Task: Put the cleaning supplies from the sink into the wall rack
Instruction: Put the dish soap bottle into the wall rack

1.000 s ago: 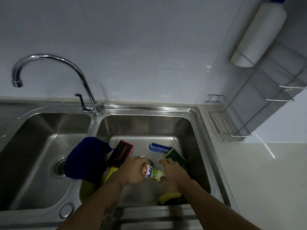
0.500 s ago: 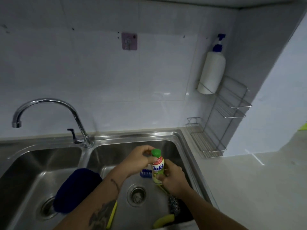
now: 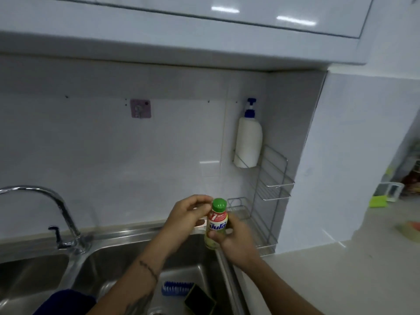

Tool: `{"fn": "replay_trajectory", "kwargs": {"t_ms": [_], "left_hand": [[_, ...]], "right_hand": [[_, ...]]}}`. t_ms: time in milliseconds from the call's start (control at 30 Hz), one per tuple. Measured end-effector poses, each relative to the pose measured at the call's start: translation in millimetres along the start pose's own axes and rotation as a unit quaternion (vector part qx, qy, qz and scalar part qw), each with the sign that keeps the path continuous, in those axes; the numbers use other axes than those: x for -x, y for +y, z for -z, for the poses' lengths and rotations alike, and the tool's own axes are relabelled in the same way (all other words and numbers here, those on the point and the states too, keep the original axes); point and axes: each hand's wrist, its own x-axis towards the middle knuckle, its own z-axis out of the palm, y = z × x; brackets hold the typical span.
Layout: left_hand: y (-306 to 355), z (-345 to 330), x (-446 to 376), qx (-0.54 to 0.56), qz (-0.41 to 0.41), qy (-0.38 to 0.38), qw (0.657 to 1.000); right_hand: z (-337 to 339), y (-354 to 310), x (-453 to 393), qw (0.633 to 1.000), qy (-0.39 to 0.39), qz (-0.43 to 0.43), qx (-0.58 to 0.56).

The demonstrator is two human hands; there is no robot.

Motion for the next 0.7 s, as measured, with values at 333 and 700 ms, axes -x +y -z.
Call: {"fn": "replay_trajectory", "kwargs": {"t_ms": [333, 700], "left_hand": [[128.3, -77.6, -84.7, -0.034, -0.135, 0.01, 0.99], [109.3, -127.2, -154.6, -0.145, -0.075, 0.04, 0.986]], "right_hand": [[134.9, -55.2, -107.6, 0.987, 0.083, 0.139, 0.024], [161.1, -10.8, -166.5, 0.991, 0.078, 0.048, 0.094]]}}
